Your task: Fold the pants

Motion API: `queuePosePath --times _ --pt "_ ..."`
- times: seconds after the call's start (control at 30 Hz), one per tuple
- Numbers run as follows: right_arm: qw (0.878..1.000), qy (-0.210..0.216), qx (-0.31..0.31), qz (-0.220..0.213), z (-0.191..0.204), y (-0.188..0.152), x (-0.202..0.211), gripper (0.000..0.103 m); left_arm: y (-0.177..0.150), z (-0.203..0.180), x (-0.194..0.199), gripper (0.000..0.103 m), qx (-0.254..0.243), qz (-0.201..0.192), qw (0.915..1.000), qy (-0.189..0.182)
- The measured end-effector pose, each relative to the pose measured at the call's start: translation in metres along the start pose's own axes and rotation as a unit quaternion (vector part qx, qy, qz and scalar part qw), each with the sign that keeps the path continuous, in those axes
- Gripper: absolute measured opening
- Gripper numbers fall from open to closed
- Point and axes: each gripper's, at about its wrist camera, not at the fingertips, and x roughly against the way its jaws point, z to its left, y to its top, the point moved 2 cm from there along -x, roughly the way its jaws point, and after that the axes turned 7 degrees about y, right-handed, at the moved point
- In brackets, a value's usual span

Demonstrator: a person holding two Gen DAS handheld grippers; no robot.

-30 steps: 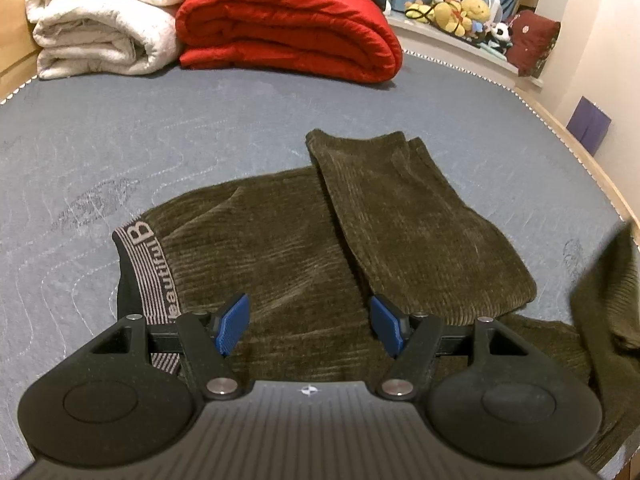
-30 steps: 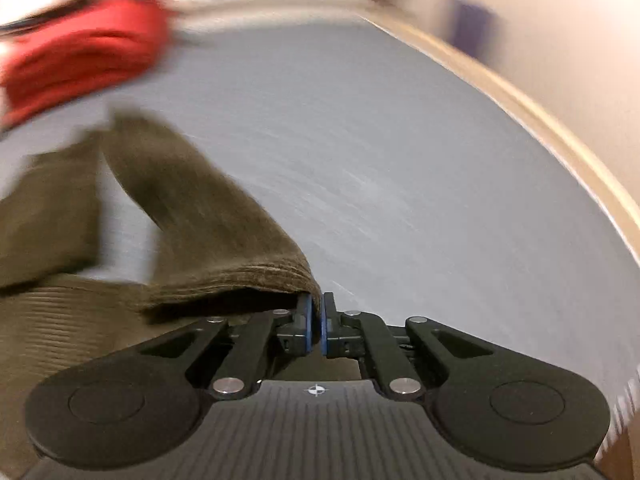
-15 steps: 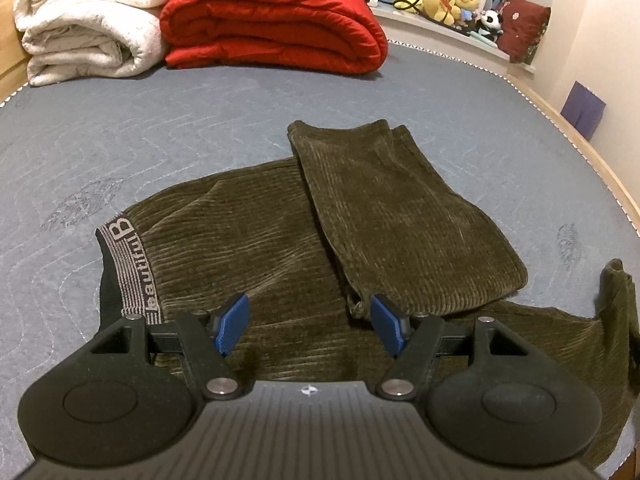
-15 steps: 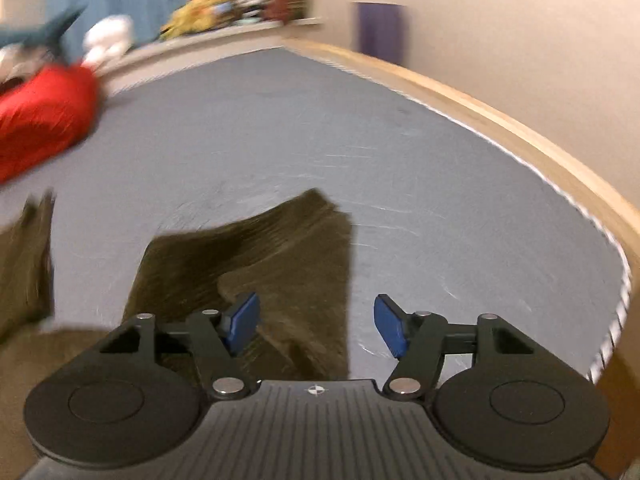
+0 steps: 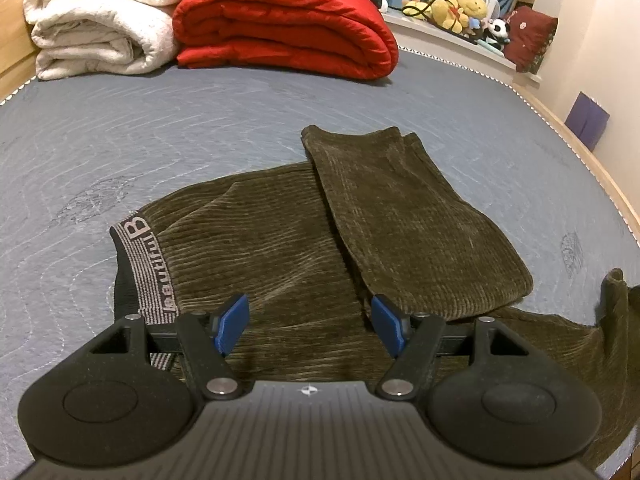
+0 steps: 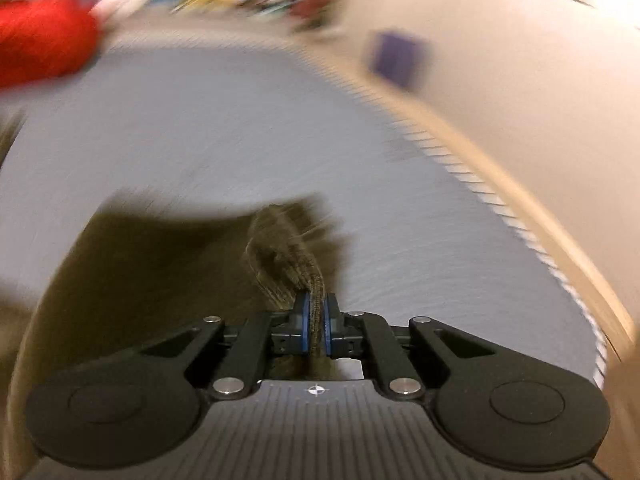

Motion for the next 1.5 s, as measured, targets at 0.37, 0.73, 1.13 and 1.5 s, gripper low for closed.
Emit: queuePosePath --times 0.37,0.73,1.13,1.5 --pt "0.924 -0.118 -0.344 0.115 -0.151 -0.068 -0.006 0.006 -0.005 0.021 -0.007 0.073 -0.002 0.02 0.9997 -0.01" --pt "0.923 -0.147 -0.336 0.114 -0.151 -0.069 -0.004 0.013 -0.036 0.039 -0.017 0.075 -0.058 0.059 0.9963 -0.022" --pt "0.995 -0.042 -0.094 -0.001 -0.021 -0.002 0.038 0.05 -0.05 0.108 -0.016 0.081 -0.023 0.089 0.9958 -0.01" --pt "0.835 0.408 0.368 -0.003 0.275 -0.123 0.164 0.054 -0.079 0.151 -0.028 0.081 -0.008 0.117 0.9931 -0.001"
